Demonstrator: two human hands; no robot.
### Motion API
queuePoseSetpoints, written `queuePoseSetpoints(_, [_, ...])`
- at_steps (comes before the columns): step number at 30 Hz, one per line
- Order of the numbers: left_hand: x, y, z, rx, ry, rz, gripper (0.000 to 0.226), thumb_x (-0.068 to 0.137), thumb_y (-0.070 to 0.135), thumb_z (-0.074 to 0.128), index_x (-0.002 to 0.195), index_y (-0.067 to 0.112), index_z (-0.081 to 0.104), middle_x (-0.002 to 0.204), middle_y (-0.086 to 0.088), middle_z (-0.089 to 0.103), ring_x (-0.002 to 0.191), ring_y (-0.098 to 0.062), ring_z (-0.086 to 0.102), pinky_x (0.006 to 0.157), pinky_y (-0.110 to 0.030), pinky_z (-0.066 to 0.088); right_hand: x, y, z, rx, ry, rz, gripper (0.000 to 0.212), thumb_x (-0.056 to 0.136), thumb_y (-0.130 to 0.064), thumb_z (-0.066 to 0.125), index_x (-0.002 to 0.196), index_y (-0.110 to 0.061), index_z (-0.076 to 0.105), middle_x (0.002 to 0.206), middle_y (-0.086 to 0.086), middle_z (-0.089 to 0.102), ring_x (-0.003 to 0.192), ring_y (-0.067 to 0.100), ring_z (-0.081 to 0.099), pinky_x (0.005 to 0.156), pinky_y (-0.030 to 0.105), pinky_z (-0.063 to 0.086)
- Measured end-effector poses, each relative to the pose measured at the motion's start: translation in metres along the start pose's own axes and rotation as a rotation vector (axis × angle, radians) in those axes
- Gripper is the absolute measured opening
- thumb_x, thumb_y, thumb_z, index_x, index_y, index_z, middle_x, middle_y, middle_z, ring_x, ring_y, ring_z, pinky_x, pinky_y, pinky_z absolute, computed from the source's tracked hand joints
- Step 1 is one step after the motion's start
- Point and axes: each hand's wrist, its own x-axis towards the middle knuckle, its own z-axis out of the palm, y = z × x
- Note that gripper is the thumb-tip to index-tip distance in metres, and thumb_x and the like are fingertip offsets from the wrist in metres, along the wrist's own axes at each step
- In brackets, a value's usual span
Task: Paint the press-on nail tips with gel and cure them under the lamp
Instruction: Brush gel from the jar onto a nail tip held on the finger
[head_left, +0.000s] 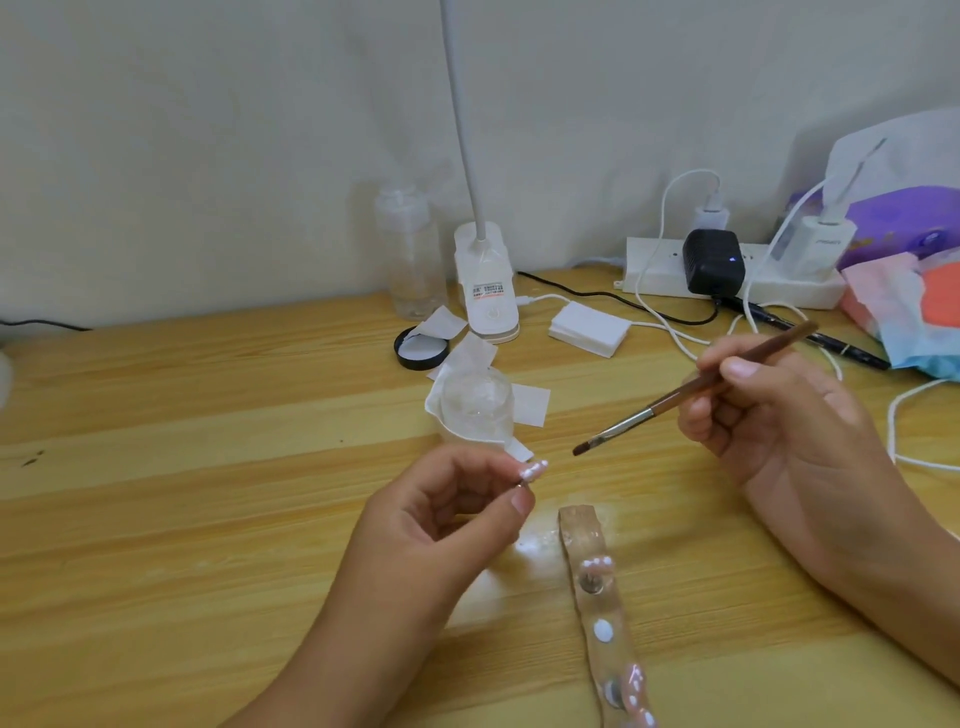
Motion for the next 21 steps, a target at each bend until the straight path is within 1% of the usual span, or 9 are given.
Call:
queuePoseSetpoints(2, [-0.0011, 0.0009, 0.0004, 0.026, -0.010, -0.008, 0.020, 0.063, 0.038, 0.073, 0.080, 0.028, 0.074, 0.080, 0.005, 0.071, 0.073, -0.002, 0.062, 0.065, -0.013, 0.048, -0.0008, -0.0001, -0.0002, -0.002, -0.033, 0.001, 0.022, 0.084, -0.015, 0.054, 0.077, -0.023, 0.074, 0.067, -0.003, 0.062, 0.061, 0.007, 0.060, 0.060, 0.017, 0.051])
queuePoseSetpoints(5, [-0.0022, 0.0010, 0.0022, 0.059, -0.016, -0.008, 0.019, 0.062, 0.040, 0.073, 0.078, 0.029, 0.073, 0.078, 0.007, 0.070, 0.072, -0.002, 0.062, 0.064, -0.013, 0.048, -0.0025, -0.0010, 0.0024, -0.018, -0.056, 0.000, 0.022, 0.085, -0.017, 0.055, 0.078, -0.024, 0.074, 0.065, -0.004, 0.062, 0.060, 0.007, 0.060, 0.061, 0.016, 0.051])
queuePoseSetpoints(9, [-0.0018, 0.0000, 0.0027, 0.064, -0.011, -0.020, 0.018, 0.060, 0.040, 0.074, 0.075, 0.030, 0.073, 0.083, 0.000, 0.073, 0.071, -0.003, 0.063, 0.063, -0.013, 0.048, -0.0045, -0.0021, 0.0055, -0.042, -0.077, -0.017, 0.009, 0.080, -0.025, 0.064, 0.079, -0.025, 0.074, 0.066, -0.004, 0.063, 0.060, 0.006, 0.061, 0.060, 0.016, 0.051])
queuePoseSetpoints(11, [-0.0017, -0.0009, 0.0022, 0.060, -0.016, -0.027, 0.018, 0.060, 0.040, 0.075, 0.074, 0.029, 0.073, 0.080, 0.001, 0.073, 0.070, -0.003, 0.063, 0.062, -0.013, 0.048, -0.0057, -0.0028, 0.0060, -0.057, -0.084, -0.021, 0.011, 0.080, -0.024, 0.063, 0.078, -0.025, 0.074, 0.065, -0.003, 0.063, 0.059, 0.007, 0.061, 0.060, 0.016, 0.052])
queuePoseSetpoints(13, [-0.0015, -0.0015, 0.0023, 0.056, -0.020, -0.028, 0.017, 0.060, 0.039, 0.075, 0.073, 0.030, 0.072, 0.075, 0.005, 0.071, 0.068, -0.002, 0.062, 0.061, -0.013, 0.047, -0.0065, -0.0032, 0.0069, -0.076, -0.083, -0.021, 0.007, 0.075, -0.028, 0.067, 0.077, -0.026, 0.074, 0.065, -0.002, 0.063, 0.059, 0.008, 0.061, 0.060, 0.017, 0.052])
queuePoseSetpoints(15, [-0.0012, -0.0011, 0.0021, 0.051, -0.024, -0.023, 0.016, 0.060, 0.039, 0.075, 0.073, 0.029, 0.072, 0.073, 0.008, 0.070, 0.068, 0.000, 0.062, 0.061, -0.012, 0.046, -0.0067, -0.0036, 0.0079, -0.108, -0.072, -0.029, 0.011, 0.069, -0.033, 0.071, 0.078, -0.027, 0.074, 0.066, -0.001, 0.063, 0.060, 0.010, 0.061, 0.061, 0.018, 0.053])
queuePoseSetpoints(17, [-0.0011, -0.0006, 0.0018, 0.046, -0.018, -0.026, 0.018, 0.059, 0.039, 0.075, 0.073, 0.028, 0.072, 0.073, 0.007, 0.070, 0.068, 0.000, 0.062, 0.060, -0.012, 0.046, -0.0065, -0.0023, 0.0075, -0.150, -0.052, -0.060, 0.011, 0.074, -0.035, 0.078, 0.080, -0.027, 0.073, 0.068, -0.001, 0.064, 0.062, 0.011, 0.062, 0.063, 0.019, 0.053])
queuePoseSetpoints(19, [-0.0011, -0.0005, 0.0016, 0.039, -0.015, -0.034, 0.019, 0.058, 0.039, 0.075, 0.072, 0.027, 0.072, 0.073, 0.006, 0.071, 0.068, -0.001, 0.062, 0.061, -0.012, 0.047, -0.0050, -0.0009, 0.0062, -0.154, -0.032, -0.088, 0.004, 0.083, -0.030, 0.075, 0.079, -0.027, 0.073, 0.069, -0.002, 0.065, 0.064, 0.010, 0.063, 0.063, 0.018, 0.053])
queuePoseSetpoints(21, [-0.0009, -0.0005, 0.0016, 0.036, -0.019, -0.041, 0.021, 0.057, 0.040, 0.075, 0.072, 0.026, 0.072, 0.074, 0.006, 0.071, 0.068, -0.001, 0.062, 0.062, -0.013, 0.047, -0.0020, 0.0003, 0.0028, -0.108, -0.016, -0.083, 0.018, 0.086, -0.017, 0.060, 0.077, -0.026, 0.074, 0.070, -0.003, 0.066, 0.064, 0.008, 0.063, 0.063, 0.018, 0.053])
